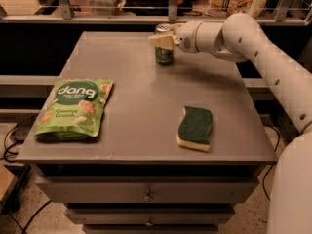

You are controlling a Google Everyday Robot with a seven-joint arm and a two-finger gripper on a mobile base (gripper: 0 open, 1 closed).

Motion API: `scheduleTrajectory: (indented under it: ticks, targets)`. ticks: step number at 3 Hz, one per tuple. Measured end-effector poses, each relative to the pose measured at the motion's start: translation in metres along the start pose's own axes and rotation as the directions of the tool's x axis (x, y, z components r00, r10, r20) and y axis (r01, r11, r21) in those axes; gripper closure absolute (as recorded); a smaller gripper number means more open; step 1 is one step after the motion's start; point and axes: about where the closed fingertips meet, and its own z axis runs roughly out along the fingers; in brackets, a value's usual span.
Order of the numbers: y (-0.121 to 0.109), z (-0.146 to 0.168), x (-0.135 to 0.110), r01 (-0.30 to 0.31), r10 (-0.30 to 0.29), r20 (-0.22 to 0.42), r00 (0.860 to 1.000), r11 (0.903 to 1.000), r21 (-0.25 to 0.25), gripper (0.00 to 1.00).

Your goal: Pick green can

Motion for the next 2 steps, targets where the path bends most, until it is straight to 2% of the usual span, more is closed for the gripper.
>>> scheduleTrajectory:
  ticks: [1,2]
  targets:
    - [0.006,-0.011,-0.019,0.042,-0.043,-0.028,0.999,0.9990,-0.014,0.72]
    - [0.026,-0.039,-0.061,0.141,-0.144,-0.044,0.989,0.9887,-0.051,0.95]
